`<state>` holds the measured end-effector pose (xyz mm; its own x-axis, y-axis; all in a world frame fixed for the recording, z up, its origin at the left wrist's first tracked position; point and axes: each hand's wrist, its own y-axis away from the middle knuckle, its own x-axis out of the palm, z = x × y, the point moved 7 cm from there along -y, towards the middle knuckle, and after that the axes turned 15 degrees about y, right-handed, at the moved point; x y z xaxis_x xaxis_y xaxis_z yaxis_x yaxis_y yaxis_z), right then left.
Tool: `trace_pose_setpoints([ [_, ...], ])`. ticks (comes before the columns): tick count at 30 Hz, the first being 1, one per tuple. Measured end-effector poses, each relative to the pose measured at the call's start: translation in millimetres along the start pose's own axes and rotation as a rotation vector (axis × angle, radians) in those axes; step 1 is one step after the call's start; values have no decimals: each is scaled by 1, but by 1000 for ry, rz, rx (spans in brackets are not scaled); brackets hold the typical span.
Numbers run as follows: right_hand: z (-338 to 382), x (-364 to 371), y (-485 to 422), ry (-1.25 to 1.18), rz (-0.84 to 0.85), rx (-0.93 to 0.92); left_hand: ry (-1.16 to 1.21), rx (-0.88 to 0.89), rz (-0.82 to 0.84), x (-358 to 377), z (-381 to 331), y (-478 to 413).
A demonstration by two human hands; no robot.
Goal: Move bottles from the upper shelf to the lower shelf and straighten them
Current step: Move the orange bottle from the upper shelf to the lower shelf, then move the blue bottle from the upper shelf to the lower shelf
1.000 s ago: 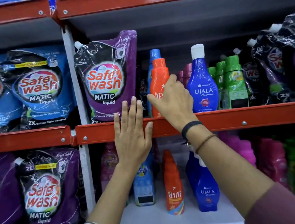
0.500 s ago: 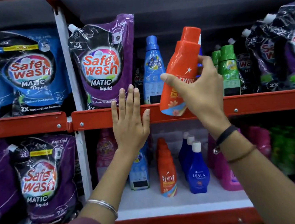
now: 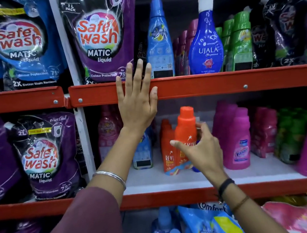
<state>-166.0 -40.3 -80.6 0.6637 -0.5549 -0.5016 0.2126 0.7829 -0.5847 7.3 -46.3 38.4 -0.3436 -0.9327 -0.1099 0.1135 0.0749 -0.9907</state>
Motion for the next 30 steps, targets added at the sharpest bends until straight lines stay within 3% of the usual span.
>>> trace_pose_setpoints([
  [9,-38,74,14,109,201,31,-14,18,-26,0,1,0],
  [18,-43,95,16,157,261,37,-9,15,-32,1,1,0],
  [25,-42,87,17,229,239,-5,-12,-1,-4,1,2,0],
  [30,-24,21,3,106,-15,-88,-11,-38,16,1,-1,0],
])
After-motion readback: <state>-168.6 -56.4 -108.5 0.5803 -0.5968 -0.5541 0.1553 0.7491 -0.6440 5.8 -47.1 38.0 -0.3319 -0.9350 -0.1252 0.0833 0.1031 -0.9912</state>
